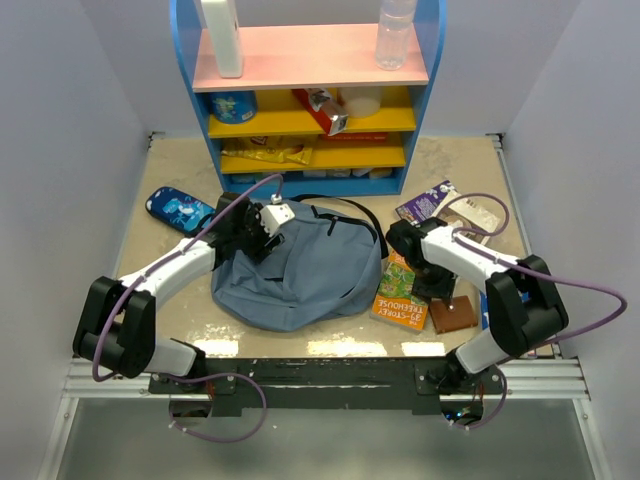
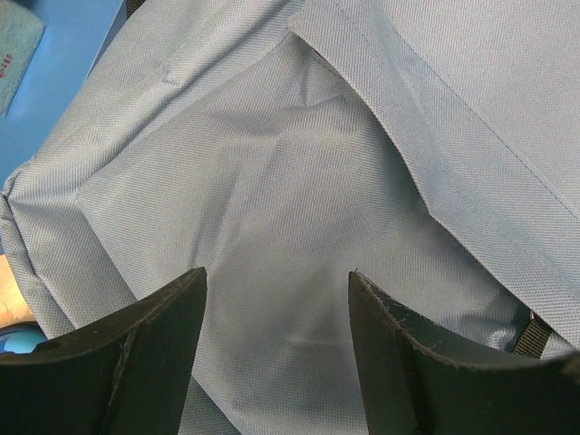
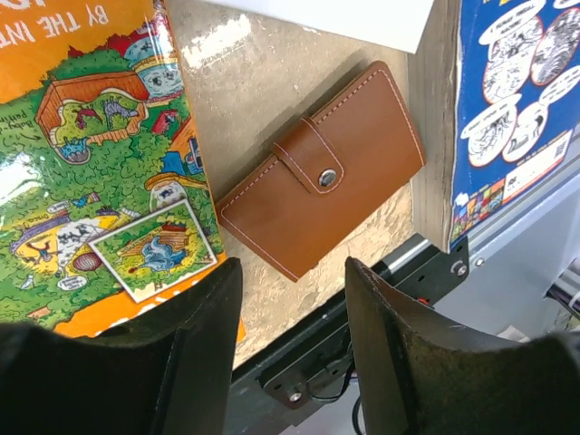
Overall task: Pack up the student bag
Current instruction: Adjust the book at the center of the board.
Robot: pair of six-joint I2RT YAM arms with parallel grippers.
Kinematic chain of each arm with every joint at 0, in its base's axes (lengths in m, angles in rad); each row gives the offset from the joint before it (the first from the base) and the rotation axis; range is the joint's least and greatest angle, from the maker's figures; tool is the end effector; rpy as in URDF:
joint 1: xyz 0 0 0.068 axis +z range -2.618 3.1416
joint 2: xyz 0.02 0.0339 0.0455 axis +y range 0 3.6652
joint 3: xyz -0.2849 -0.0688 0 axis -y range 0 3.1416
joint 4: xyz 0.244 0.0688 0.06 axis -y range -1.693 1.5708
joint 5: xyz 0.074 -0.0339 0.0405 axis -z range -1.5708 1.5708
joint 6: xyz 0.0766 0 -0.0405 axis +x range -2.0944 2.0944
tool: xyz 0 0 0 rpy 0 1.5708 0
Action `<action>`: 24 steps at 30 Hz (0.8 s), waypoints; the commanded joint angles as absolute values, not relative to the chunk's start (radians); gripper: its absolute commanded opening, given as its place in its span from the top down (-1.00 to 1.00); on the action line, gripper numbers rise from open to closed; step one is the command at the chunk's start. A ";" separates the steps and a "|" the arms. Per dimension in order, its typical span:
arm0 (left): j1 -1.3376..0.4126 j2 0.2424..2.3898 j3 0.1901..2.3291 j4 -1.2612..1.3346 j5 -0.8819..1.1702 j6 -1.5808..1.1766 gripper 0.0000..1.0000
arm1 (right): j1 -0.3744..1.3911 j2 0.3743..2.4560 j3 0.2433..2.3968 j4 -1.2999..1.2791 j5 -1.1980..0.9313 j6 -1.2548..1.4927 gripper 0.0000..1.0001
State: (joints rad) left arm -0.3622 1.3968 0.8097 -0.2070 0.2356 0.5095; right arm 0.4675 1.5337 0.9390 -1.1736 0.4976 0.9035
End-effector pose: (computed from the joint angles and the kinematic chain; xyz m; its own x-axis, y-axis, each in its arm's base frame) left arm 0.2846 -0.1270 0.2030 -0.3396 0.6358 -0.6931 0.7597 0.6199 0.1965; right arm 0.2106 0.0653 0.1726 -0.9185 0.3096 -0.2462 0.3908 0.8064 -0.4438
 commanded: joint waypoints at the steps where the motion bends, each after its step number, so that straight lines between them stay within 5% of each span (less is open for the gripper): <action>1: -0.357 1.376 0.853 -0.196 0.264 0.523 -0.37 | 0.515 1.531 0.948 -1.224 0.534 0.974 -0.04; 13: -0.357 1.344 0.839 -0.215 0.267 0.548 -0.40 | 0.659 1.600 0.913 -1.247 0.474 1.054 0.02; 18: -0.357 1.322 0.841 -0.233 0.273 0.554 -0.43 | 0.771 1.517 0.879 -1.246 0.413 1.149 0.26; 24: -0.357 1.330 0.842 -0.247 0.290 0.546 -0.44 | 0.894 1.641 1.002 -1.361 0.586 1.256 0.27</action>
State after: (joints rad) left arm -0.3618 1.3472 0.8154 -0.2344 0.2581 0.5362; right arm 0.8616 1.5818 0.9134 -1.2793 0.4690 1.1469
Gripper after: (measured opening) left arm 0.716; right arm 0.366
